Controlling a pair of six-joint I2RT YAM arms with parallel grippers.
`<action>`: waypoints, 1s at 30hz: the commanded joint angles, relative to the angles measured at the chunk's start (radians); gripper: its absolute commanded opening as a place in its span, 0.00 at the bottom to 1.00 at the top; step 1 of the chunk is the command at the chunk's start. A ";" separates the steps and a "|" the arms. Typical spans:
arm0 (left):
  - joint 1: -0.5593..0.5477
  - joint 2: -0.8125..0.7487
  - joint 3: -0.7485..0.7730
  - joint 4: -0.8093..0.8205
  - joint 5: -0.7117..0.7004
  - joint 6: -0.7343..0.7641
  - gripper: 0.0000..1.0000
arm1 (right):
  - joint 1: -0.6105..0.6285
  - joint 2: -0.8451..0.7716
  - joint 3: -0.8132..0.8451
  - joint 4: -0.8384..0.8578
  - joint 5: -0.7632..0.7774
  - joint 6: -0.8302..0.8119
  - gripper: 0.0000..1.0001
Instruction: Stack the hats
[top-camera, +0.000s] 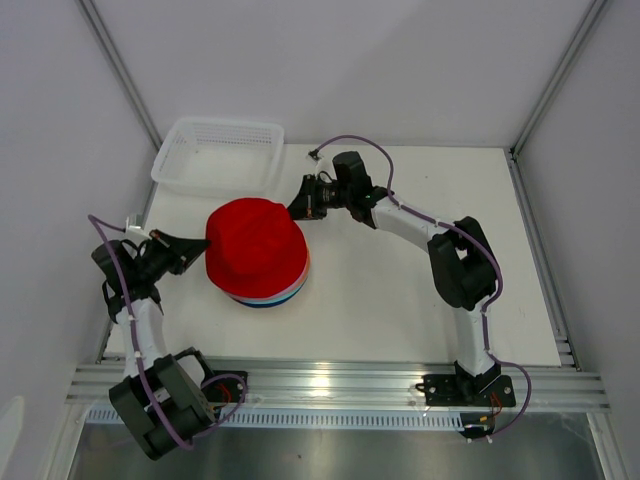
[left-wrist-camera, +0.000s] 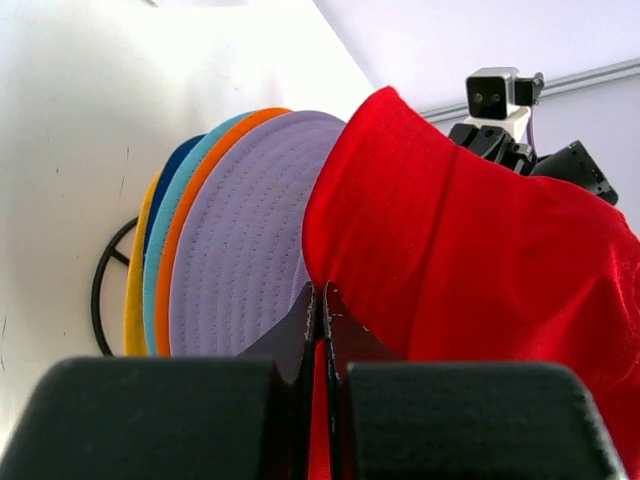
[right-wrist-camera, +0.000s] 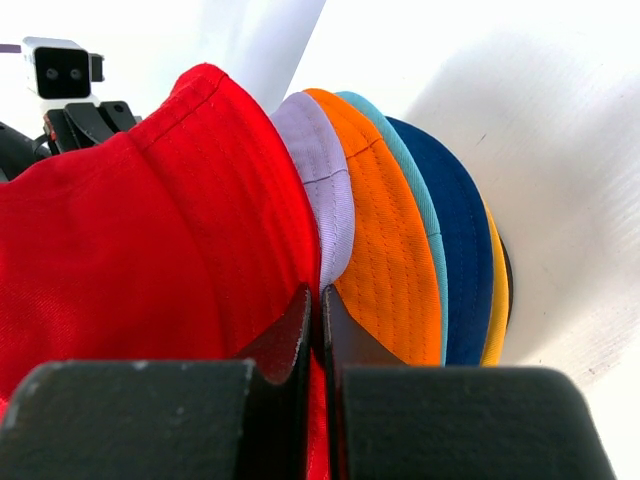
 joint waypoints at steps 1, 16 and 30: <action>0.003 0.004 0.031 -0.054 -0.008 0.040 0.01 | -0.003 -0.004 -0.010 0.006 0.045 -0.003 0.00; -0.309 0.007 0.012 -0.330 -0.764 0.059 0.01 | 0.006 -0.021 -0.017 -0.012 0.097 -0.026 0.00; -0.352 -0.171 0.002 -0.486 -0.965 0.095 0.07 | -0.003 -0.054 -0.005 -0.040 0.111 -0.050 0.04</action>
